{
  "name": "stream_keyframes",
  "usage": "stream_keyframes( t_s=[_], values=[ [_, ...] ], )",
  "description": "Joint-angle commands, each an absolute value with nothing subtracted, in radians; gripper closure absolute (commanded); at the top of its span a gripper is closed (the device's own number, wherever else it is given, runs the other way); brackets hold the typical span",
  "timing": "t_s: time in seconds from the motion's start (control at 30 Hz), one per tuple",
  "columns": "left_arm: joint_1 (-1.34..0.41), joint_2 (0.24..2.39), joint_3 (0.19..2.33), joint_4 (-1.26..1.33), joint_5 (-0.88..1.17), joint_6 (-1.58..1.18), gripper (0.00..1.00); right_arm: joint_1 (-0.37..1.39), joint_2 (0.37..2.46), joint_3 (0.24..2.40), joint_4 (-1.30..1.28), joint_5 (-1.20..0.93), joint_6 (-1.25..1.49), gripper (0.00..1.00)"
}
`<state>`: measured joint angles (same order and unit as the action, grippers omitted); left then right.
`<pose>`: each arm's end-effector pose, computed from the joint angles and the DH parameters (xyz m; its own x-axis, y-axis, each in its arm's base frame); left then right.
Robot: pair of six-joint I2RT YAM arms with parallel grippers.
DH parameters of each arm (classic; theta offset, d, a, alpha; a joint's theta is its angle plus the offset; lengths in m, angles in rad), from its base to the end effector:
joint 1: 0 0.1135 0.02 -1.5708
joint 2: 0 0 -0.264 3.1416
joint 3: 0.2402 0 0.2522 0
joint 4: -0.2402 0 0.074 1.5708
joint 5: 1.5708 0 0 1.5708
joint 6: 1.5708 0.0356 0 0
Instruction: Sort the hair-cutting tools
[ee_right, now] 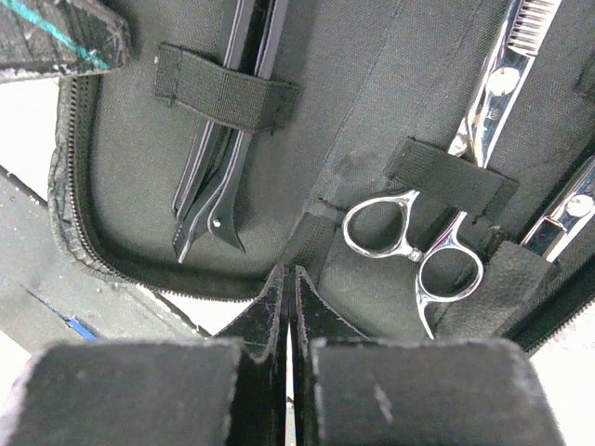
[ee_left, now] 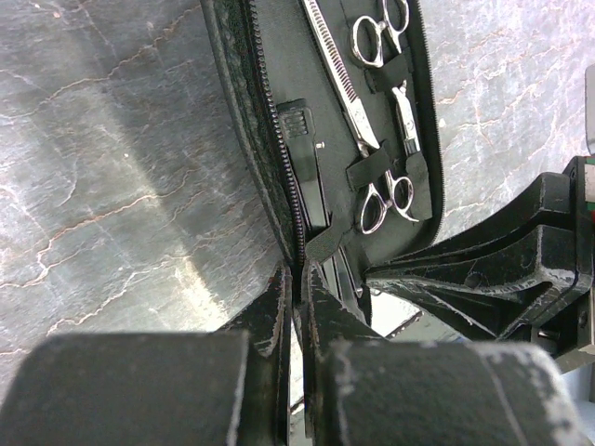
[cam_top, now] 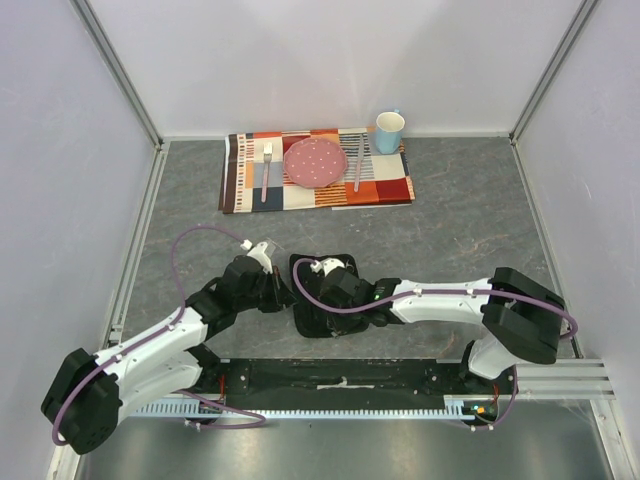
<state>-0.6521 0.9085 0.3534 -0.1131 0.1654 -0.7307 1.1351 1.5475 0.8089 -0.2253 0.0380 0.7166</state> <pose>0.1420 -0.1158 0.1760 -0.8348 -0.1909 -0.5165 0.1936 0.7763 -0.5998 0.1269 0.2695 0.1669 -0.8504 -0.2716 -0.4505 -0.4485 0.8220 0.3511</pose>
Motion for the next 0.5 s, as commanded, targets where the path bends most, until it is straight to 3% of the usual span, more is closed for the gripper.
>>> stream_keyframes(
  t_s=[0.0,0.47],
  values=[
    [-0.652,0.894,0.391,-0.115,0.132,-0.738,0.98,1.137,1.575,0.816,-0.158,0.046,0.736,1.00],
    [-0.652,0.890,0.391,-0.120,0.126,-0.733,0.98,1.138,1.603,0.811,-0.181,0.084,0.719,1.00]
  ],
)
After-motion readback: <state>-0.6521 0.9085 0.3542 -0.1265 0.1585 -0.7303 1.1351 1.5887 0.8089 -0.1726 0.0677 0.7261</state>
